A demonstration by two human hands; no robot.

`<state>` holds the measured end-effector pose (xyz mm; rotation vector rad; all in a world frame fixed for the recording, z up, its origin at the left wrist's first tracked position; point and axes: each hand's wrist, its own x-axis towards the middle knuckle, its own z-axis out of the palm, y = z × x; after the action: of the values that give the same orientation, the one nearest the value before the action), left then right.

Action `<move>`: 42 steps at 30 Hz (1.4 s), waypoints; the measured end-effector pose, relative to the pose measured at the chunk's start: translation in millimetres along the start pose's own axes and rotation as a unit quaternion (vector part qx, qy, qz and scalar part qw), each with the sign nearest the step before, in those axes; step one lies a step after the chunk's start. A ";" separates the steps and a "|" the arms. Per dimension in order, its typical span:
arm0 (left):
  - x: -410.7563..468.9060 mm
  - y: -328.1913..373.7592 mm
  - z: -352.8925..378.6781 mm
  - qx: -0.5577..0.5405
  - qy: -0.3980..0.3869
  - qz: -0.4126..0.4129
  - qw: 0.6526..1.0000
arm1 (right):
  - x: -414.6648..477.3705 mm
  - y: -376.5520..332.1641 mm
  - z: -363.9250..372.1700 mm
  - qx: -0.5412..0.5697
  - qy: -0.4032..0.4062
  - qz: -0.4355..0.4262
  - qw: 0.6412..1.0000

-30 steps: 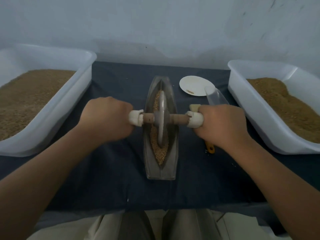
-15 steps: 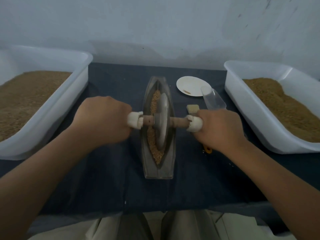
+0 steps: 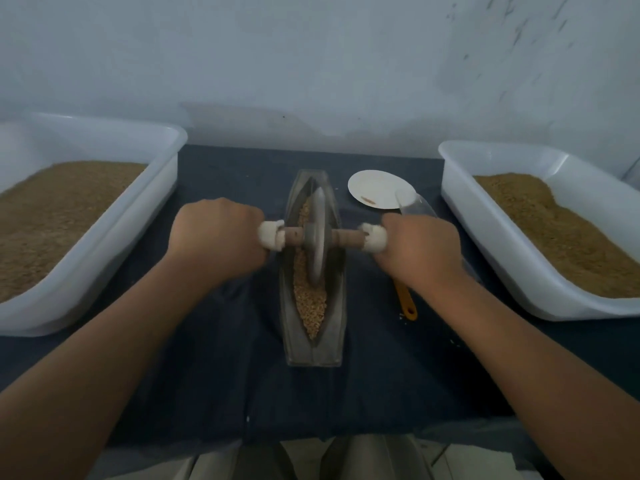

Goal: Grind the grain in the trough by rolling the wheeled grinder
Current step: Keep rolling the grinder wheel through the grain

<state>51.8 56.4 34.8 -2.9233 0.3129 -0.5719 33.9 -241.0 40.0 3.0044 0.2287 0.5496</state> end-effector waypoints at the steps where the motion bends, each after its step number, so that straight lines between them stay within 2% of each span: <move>1: -8.3 0.2 -2.8 0.002 0.002 0.007 1.000 | -10.7 0.4 -3.0 0.012 -0.001 -0.006 1.000; 7: -26.7 -1.9 -10.5 0.027 0.017 0.050 0.998 | -40.8 0.1 -16.6 0.027 -0.019 -0.017 0.999; 12: 11.6 -2.0 1.1 -0.027 -0.015 -0.005 1.000 | 7.0 -1.4 -5.2 0.026 -0.026 0.009 0.999; 16: 32.3 -0.1 -0.8 -0.050 -0.041 -0.017 0.998 | 35.1 -1.8 -5.0 0.013 -0.072 0.028 0.997; 20: -2.2 -6.4 -4.4 -0.046 -0.045 0.007 0.998 | 0.9 0.7 -15.7 0.014 -0.058 -0.014 0.998; 23: -39.7 -12.5 -0.8 -0.079 -0.023 0.015 0.997 | -23.9 3.5 -25.7 0.038 -0.039 -0.067 0.996; 25: -44.4 -11.2 5.9 -0.094 -0.008 0.007 0.996 | -21.2 4.5 -26.5 0.017 -0.010 -0.080 0.997; 28: -18.0 -6.6 12.6 -0.107 -0.010 -0.032 0.994 | 7.4 0.6 -17.4 -0.029 0.011 -0.060 0.998; 31: 19.6 -3.0 11.9 -0.068 -0.014 -0.037 0.997 | 37.3 -2.4 -5.3 -0.018 -0.021 -0.002 1.000; 35: 32.5 0.7 -6.7 -0.040 -0.034 0.012 0.999 | 27.5 -3.8 -1.2 0.018 -0.060 0.041 0.997; 39: -4.9 -6.4 -18.4 -0.020 -0.048 0.071 0.996 | -17.3 2.2 -10.2 0.033 -0.074 0.004 0.997; 42: -25.1 -12.2 -12.2 -0.039 -0.050 0.083 0.995 | -42.5 8.5 -18.7 0.064 -0.051 -0.041 0.996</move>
<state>26.5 72.8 39.3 -2.9498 0.5704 -0.3955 -10.9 -255.2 43.6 3.1177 0.3931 0.3877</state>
